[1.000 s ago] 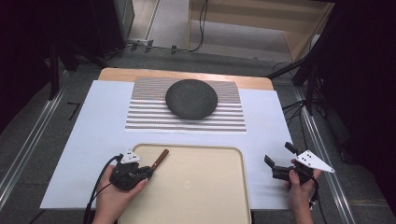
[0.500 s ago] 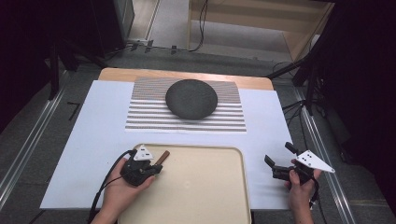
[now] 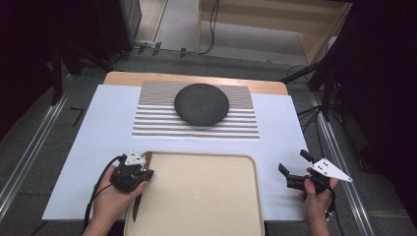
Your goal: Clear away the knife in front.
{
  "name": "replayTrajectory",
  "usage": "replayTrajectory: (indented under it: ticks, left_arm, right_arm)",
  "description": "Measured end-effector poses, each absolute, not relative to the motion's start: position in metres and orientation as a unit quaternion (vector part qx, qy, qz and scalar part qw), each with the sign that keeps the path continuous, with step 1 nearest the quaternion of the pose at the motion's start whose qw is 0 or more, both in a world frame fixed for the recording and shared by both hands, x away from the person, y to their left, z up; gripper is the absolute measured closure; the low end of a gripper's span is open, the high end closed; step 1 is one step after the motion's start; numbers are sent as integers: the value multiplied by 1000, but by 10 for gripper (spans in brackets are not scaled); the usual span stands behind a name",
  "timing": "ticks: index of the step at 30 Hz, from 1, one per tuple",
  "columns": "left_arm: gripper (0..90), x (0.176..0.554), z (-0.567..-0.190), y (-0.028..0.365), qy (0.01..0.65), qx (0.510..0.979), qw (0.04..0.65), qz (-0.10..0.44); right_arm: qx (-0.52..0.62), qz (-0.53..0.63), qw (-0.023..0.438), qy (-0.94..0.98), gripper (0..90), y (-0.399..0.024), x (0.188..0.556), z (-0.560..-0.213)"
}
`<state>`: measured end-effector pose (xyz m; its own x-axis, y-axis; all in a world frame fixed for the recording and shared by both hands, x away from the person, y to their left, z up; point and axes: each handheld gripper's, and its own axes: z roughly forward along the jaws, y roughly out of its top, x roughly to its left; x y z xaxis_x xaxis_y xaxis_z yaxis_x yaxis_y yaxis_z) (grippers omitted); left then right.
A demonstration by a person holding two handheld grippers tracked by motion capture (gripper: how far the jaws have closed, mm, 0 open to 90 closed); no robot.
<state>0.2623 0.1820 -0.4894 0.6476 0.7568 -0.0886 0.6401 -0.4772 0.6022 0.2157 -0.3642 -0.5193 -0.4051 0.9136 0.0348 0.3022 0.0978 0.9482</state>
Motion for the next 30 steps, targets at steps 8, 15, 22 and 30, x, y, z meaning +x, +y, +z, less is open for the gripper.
replayTrajectory:
  ticks: [8, 15, 22, 30]
  left_arm:
    - [817, 264, -485, 193, 401, 838, 356, 97]
    - [566, 265, -477, 204, 400, 805, 423, 117]
    - [289, 269, -472, 221, 404, 777, 467, 126]
    - [167, 268, -468, 239, 412, 761, 481, 143]
  right_arm:
    - [451, 498, 307, 674, 0, -364, 216, -519]
    - [452, 497, 307, 674, 0, -364, 216, -519]
    - [452, 497, 308, 674, 0, -364, 216, -519]
    - [452, 495, 309, 675, 0, -364, 215, -519]
